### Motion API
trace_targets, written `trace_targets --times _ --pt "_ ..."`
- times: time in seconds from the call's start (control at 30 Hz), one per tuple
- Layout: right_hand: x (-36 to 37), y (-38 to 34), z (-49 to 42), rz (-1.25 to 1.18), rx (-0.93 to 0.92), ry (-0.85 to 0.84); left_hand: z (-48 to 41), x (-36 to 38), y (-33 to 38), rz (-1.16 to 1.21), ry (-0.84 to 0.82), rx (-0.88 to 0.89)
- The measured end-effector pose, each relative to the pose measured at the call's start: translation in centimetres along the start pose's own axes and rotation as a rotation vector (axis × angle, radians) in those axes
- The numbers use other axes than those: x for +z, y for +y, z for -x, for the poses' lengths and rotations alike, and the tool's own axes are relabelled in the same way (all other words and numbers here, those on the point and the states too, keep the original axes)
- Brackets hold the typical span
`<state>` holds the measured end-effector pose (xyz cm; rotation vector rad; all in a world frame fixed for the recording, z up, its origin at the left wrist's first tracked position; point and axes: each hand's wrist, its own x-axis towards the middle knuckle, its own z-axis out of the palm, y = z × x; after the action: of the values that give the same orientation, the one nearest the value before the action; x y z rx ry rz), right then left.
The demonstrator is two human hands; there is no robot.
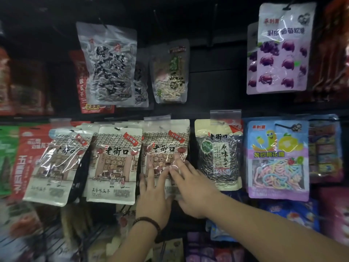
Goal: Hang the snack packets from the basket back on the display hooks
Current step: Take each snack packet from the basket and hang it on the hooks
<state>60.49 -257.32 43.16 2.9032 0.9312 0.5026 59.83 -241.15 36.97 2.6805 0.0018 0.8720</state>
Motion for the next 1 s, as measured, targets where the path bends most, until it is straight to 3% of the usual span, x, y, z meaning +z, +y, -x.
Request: trace_targets --times 0.33,0.47,0.83,1.0 --pt "-4.6 -0.6 3.3 -0.021 -0.038 -0.177 0.9 -2.7 1.1 -0.069 -0.158 -0.036" --pt "-8.4 0.4 5.7 -0.017 0.0 -0.196 1.8 -6.6 4.2 -0.035 -0.122 -0.036" --pt "-22.6 8.2 13.6 0.091 0.231 0.182 -0.4 -19.1 16.8 -0.004 0.031 0.301" --pt "-27.6 13.9 14.5 0.093 0.34 0.246 -4.2 -21.5 23.3 -0.043 -0.019 0.413"
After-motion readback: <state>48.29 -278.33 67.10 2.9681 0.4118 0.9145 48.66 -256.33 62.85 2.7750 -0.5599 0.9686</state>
